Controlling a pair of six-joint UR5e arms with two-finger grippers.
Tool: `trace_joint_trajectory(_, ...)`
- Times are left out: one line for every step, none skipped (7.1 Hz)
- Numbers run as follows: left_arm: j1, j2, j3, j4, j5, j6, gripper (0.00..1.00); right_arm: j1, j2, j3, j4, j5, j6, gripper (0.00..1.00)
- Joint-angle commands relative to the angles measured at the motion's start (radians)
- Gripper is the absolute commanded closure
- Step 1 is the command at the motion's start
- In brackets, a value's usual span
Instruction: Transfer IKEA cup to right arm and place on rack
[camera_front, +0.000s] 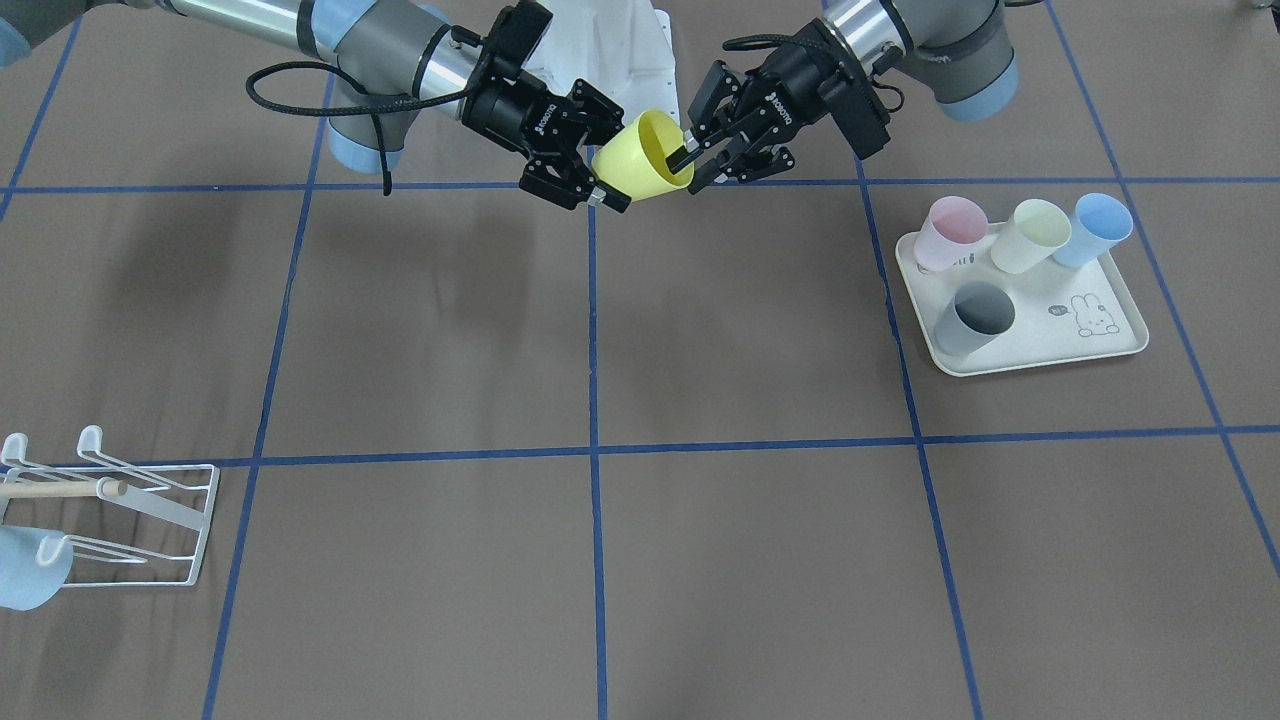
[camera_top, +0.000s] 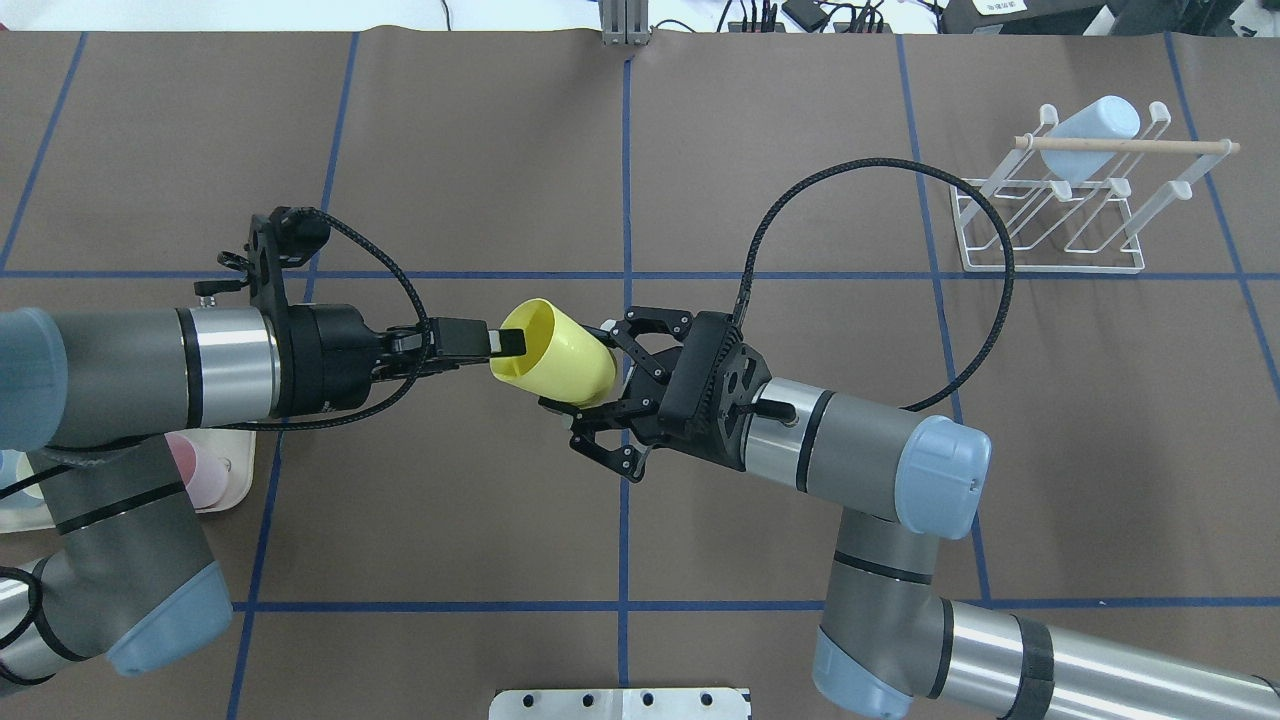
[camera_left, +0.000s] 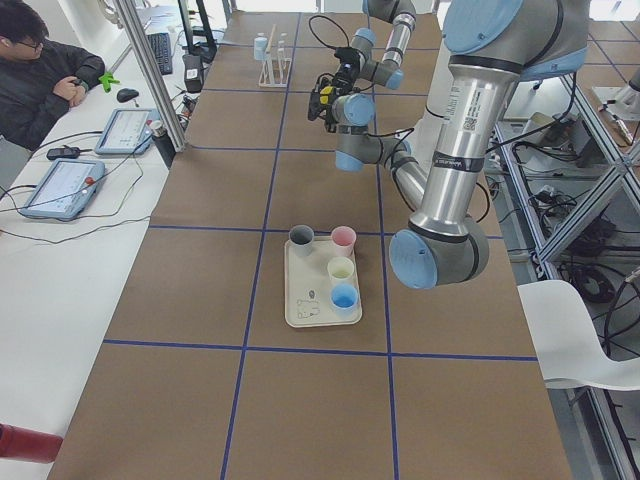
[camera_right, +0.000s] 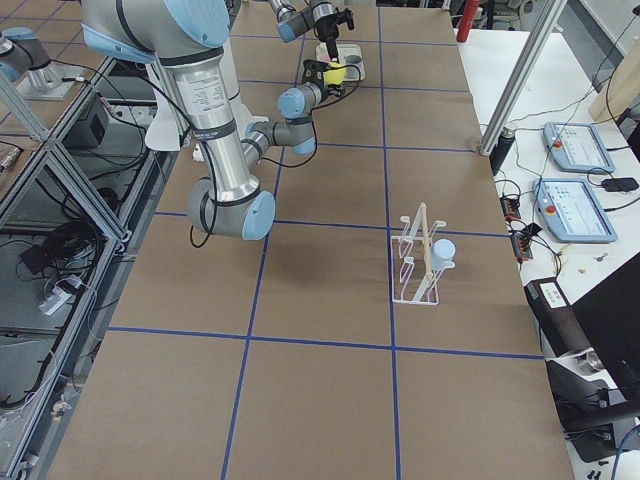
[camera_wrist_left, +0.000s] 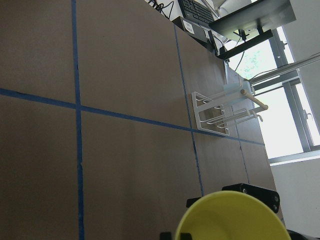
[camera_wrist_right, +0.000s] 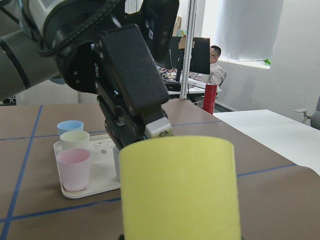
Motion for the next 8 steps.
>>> trace_joint_trajectory(-0.036, 0.01, -0.003, 0.006, -0.008, 0.011, 0.0, 0.03, -0.003, 0.009, -0.012, 0.012, -0.005, 0.89)
trace_joint_trajectory(-0.074, 0.038, -0.006, 0.05, -0.02, 0.031, 0.0, 0.037, -0.012, 0.004, -0.04, 0.011, -0.022, 1.0)
trace_joint_trajectory(-0.115, 0.056, -0.052, 0.191, -0.038, 0.136, 0.0, 0.067, -0.017, 0.013, -0.143, 0.011, -0.024, 1.0)
trace_joint_trajectory(-0.123, 0.061, -0.139, 0.395, -0.038, 0.239, 0.0, 0.11, -0.015, 0.039, -0.287, 0.012, -0.03, 1.0)
trace_joint_trajectory(-0.146, 0.063, -0.213, 0.577, -0.037, 0.331, 0.0, 0.136, -0.014, 0.091, -0.442, 0.012, -0.076, 1.0)
trace_joint_trajectory(-0.204, 0.079, -0.267, 0.687, -0.038, 0.461, 0.0, 0.179, -0.014, 0.18, -0.653, 0.011, -0.149, 1.0)
trace_joint_trajectory(-0.226, 0.128, -0.316, 0.754, -0.038, 0.564, 0.0, 0.217, -0.003, 0.246, -0.871, 0.009, -0.239, 1.0)
trace_joint_trajectory(-0.276, 0.204, -0.342, 0.754, -0.048, 0.652, 0.0, 0.286, 0.006, 0.282, -1.051, 0.009, -0.349, 1.0)
